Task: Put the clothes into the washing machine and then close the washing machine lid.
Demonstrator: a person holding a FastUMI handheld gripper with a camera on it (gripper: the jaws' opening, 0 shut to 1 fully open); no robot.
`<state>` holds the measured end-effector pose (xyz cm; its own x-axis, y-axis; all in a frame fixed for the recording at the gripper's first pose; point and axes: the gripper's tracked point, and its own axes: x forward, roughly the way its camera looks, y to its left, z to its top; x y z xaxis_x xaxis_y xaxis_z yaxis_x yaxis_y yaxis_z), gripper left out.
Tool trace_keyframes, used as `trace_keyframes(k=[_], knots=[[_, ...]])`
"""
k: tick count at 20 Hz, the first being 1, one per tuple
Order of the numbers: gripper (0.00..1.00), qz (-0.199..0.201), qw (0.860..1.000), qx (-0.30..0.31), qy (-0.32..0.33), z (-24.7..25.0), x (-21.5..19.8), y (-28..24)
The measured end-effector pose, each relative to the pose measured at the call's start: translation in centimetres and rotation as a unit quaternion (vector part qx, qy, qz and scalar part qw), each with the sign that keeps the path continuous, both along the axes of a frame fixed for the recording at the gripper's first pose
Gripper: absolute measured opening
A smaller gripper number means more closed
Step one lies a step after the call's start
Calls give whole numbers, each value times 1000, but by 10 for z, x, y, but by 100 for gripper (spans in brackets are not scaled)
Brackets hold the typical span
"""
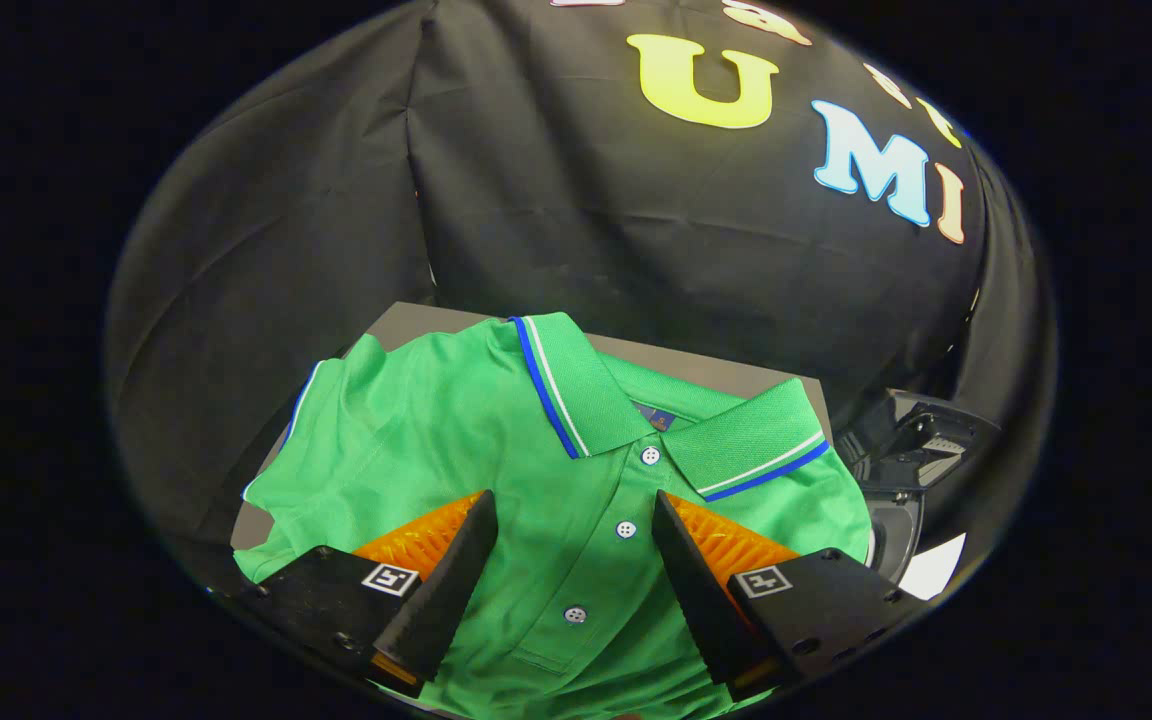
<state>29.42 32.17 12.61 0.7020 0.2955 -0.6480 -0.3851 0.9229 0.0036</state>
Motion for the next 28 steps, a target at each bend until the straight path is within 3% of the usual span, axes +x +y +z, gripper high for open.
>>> trace_keyframes(k=[3,8,13,14,28], knots=[[98,16,1000,1,-6,-1,-2,3],[18,37,999,-1,-13,-2,-8,9],[17,44,999,16,-15,2,-17,7],[2,47,999,24,-11,1,-13,9],[2,34,991,90,-89,92,-29,-16]])
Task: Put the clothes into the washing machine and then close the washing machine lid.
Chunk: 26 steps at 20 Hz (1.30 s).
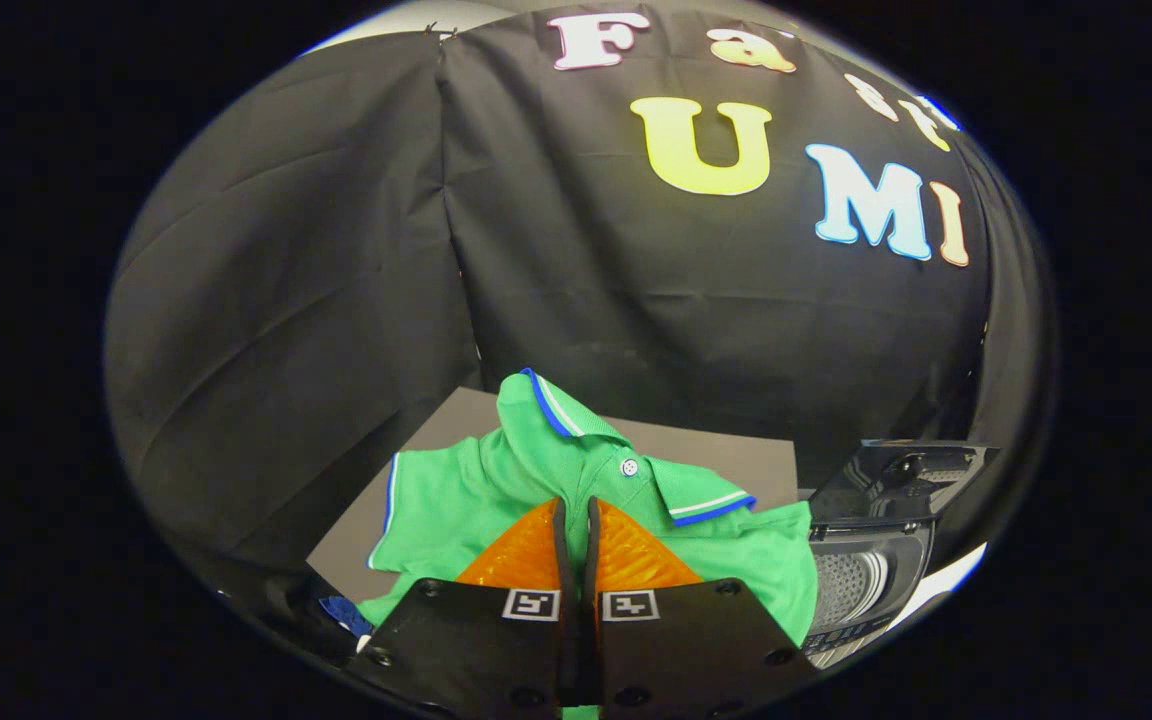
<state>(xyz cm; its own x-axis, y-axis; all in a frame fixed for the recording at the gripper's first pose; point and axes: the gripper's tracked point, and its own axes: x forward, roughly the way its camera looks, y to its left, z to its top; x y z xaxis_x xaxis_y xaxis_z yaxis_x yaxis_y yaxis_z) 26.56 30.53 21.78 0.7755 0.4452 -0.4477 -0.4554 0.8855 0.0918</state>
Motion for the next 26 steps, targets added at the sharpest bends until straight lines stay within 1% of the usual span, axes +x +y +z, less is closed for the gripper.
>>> trace_keyframes(k=[3,5,10,15,18,21,26], knots=[[2,-3,1000,15,-19,25,-4,-9],[2,-4,999,15,-32,39,-6,-17],[2,-21,999,22,-45,53,-4,-53],[2,-42,995,40,-76,87,-3,-104],[2,-53,993,47,-92,99,-1,-142],[2,-66,992,46,-100,104,4,-184],[2,-83,991,45,-91,92,22,-252]])
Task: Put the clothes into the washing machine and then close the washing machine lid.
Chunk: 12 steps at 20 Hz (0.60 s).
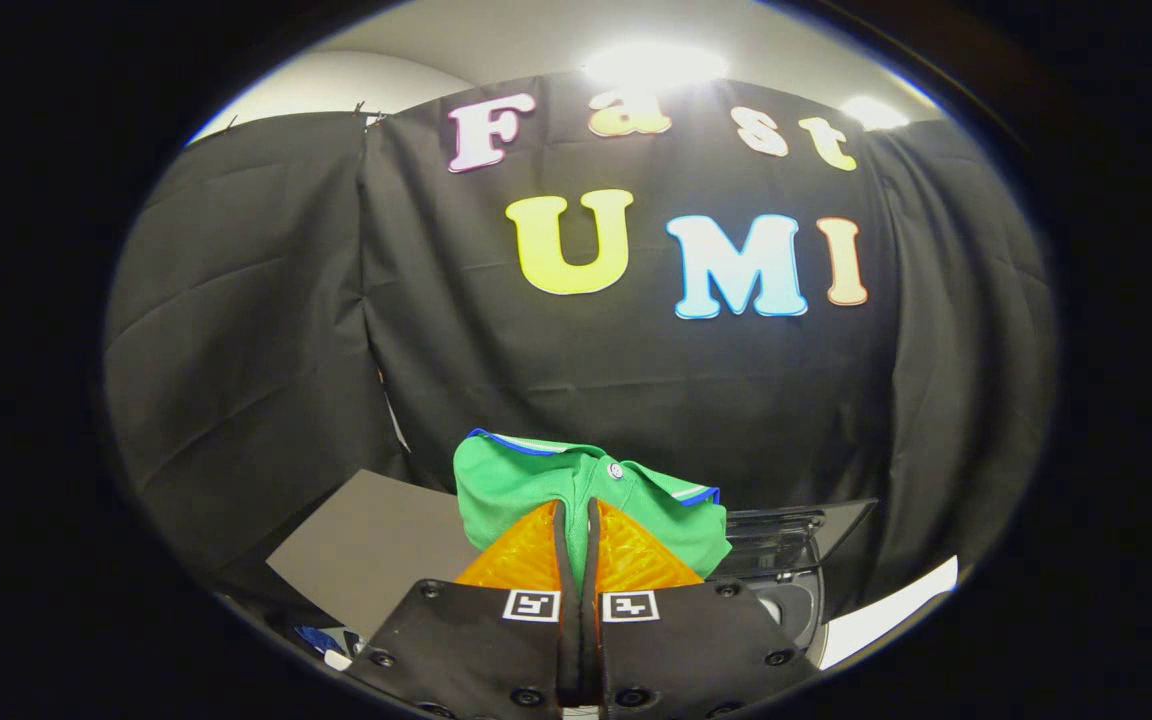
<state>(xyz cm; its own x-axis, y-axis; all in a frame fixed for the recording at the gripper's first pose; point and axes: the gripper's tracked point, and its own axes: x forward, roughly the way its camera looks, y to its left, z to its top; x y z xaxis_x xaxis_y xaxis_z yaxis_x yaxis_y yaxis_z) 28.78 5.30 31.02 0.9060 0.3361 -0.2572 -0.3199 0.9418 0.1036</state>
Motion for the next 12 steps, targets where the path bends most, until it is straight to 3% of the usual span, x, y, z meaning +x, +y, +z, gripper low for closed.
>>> trace_keyframes(k=[12], knots=[[2,6,999,-5,31,-79,36,-90]])
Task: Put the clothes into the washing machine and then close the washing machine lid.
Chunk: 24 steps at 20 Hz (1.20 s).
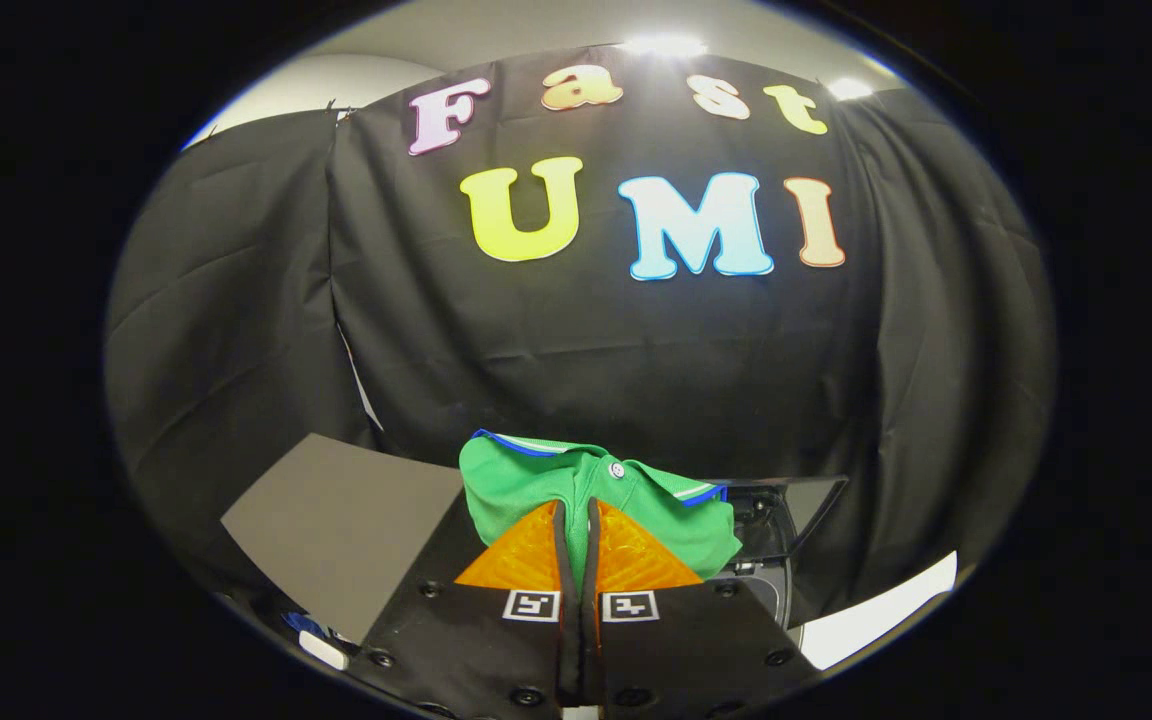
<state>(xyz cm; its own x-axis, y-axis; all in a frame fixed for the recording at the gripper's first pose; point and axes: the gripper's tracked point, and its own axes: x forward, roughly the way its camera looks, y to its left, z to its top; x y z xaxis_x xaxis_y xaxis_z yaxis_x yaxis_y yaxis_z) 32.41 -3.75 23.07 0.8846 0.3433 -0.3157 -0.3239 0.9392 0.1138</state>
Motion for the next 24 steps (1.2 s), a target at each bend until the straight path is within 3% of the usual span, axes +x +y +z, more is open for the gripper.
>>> trace_keyframes(k=[9,24], knots=[[2,7,999,-12,43,-79,23,-34],[2,-24,991,-44,123,-212,61,-51]])
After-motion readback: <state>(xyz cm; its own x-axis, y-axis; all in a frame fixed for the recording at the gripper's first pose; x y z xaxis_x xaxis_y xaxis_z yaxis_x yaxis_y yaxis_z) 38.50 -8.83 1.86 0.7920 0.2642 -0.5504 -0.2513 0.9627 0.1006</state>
